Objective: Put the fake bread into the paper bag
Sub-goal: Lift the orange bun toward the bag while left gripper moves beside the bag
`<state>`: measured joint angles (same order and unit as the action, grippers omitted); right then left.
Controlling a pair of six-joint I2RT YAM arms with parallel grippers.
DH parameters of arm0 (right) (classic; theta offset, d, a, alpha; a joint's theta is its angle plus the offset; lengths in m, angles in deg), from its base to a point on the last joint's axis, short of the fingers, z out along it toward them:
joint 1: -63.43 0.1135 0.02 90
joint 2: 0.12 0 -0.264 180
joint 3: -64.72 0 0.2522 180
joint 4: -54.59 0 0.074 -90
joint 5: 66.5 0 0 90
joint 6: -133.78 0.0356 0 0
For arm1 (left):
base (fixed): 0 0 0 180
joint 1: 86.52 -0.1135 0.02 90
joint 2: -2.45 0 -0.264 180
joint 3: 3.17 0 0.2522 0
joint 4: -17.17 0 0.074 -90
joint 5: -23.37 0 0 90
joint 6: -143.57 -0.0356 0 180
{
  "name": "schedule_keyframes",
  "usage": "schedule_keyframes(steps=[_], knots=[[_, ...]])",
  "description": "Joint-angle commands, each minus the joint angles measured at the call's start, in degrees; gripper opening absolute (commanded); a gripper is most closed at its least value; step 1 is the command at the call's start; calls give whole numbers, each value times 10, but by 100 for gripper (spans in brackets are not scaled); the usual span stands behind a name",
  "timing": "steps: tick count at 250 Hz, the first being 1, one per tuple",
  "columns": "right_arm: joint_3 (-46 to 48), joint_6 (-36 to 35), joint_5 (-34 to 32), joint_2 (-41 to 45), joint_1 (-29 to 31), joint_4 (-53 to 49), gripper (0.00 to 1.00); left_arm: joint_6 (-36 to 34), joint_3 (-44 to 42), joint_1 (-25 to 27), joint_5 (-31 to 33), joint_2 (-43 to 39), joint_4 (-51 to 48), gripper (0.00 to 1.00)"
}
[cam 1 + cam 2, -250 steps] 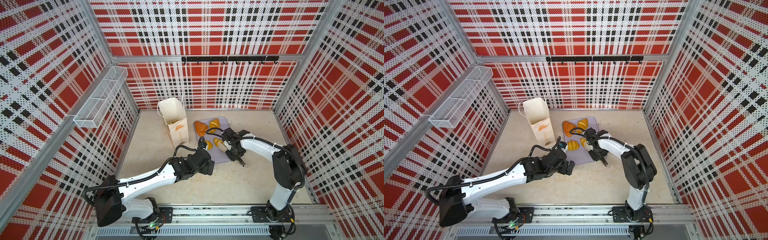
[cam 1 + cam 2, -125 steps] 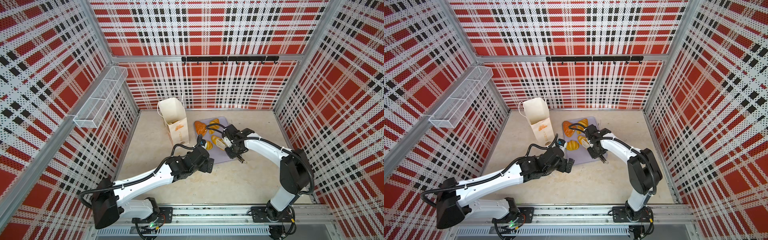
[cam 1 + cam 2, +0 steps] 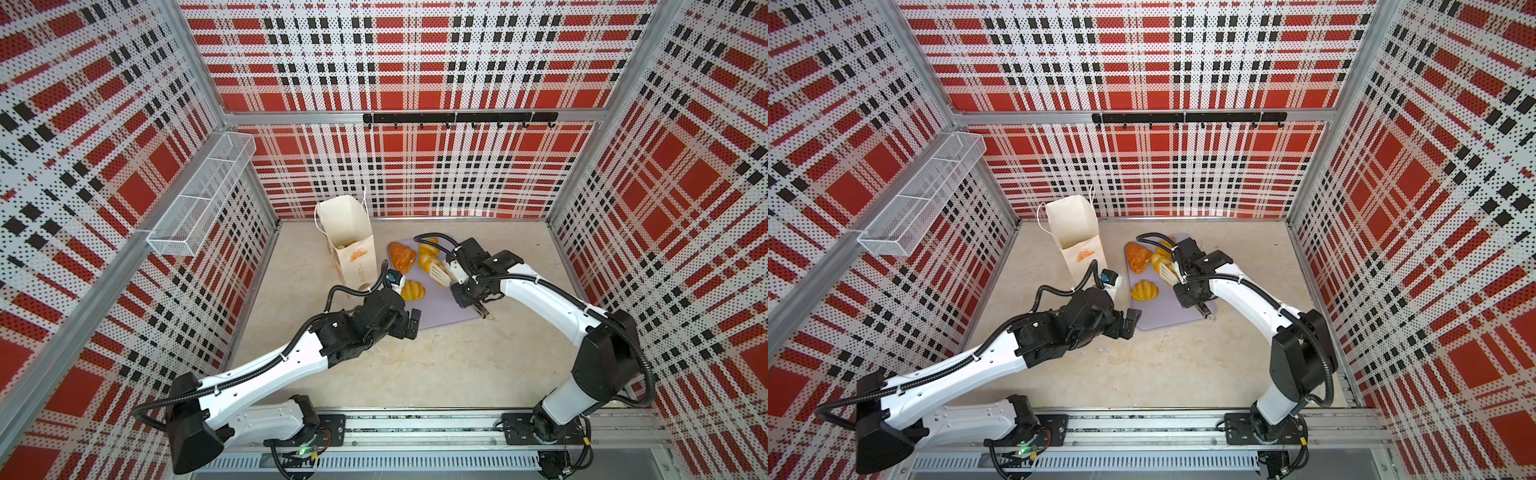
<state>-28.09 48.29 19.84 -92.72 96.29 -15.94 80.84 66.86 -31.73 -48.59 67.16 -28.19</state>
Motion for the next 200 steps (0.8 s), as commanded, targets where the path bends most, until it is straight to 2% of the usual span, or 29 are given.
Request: schedule_keyframes(steps=[1, 64, 119, 200], knots=[[-31, 8, 11, 29, 12, 19, 37, -17, 21, -14, 12, -24, -12, 100], [-56, 19, 19, 38, 27, 29, 37, -27, 32, -43, 7, -58, -18, 99], [-84, 26, 30, 43, 37, 40, 37, -37, 68, -62, 13, -71, -61, 99], [-125, 36, 51, 37, 58, 64, 37, -53, 126, -116, -12, -88, -120, 99]])
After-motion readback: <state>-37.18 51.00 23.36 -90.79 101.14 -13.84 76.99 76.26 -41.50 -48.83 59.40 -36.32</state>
